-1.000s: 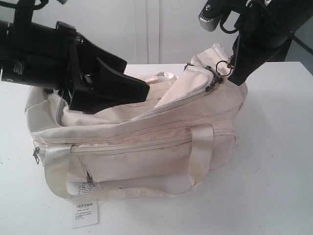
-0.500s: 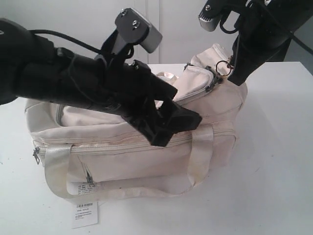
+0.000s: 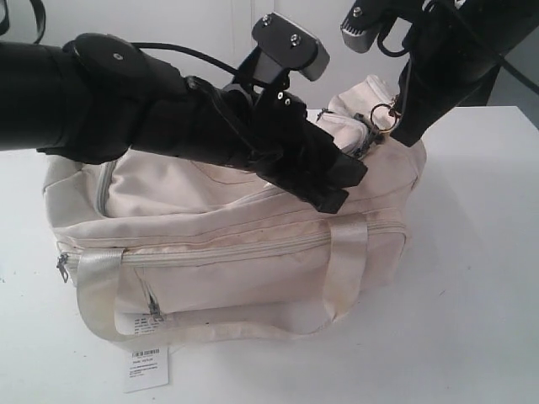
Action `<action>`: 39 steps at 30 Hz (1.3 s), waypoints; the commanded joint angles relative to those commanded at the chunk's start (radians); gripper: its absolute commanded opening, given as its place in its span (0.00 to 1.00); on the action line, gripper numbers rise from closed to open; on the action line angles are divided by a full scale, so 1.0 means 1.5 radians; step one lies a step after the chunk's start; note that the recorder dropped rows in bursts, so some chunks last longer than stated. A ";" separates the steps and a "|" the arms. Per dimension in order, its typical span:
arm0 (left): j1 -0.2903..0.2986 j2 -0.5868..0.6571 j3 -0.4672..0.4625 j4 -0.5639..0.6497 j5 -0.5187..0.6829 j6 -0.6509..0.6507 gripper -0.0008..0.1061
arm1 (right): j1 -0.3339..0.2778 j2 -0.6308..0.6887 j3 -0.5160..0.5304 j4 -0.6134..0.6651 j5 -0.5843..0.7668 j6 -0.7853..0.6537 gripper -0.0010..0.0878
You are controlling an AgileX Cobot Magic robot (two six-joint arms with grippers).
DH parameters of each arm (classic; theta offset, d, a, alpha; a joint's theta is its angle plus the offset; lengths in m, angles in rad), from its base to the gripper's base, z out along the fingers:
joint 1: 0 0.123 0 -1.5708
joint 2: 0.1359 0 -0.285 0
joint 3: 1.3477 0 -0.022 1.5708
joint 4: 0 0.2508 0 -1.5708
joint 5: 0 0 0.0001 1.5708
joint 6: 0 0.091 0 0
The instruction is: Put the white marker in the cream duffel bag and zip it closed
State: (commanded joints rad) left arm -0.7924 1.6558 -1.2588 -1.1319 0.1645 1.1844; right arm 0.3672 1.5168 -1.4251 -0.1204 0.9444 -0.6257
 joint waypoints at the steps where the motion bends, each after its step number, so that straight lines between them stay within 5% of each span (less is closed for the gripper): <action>1: 0.000 0.001 0.000 0.000 -0.005 0.000 0.41 | 0.000 0.000 0.000 0.000 0.000 0.000 0.01; 2: 0.000 0.002 0.000 0.000 -0.008 0.000 0.33 | 0.000 0.000 0.000 0.000 0.000 0.000 0.01; 4: 0.000 0.002 0.000 0.000 -0.010 0.001 0.01 | 0.000 0.000 0.000 0.000 -0.003 0.000 0.01; 20: 0.000 0.002 0.000 0.002 -0.010 0.001 0.01 | -0.001 0.000 0.000 -0.099 -0.055 0.001 0.01; 39: 0.000 0.002 0.000 0.003 0.010 0.015 0.01 | -0.006 0.038 0.000 -0.100 -0.182 0.001 0.01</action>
State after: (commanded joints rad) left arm -0.7924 1.6583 -1.2588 -1.1271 0.1800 1.2071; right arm 0.3583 1.5731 -1.4251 -0.2703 0.6709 -0.6237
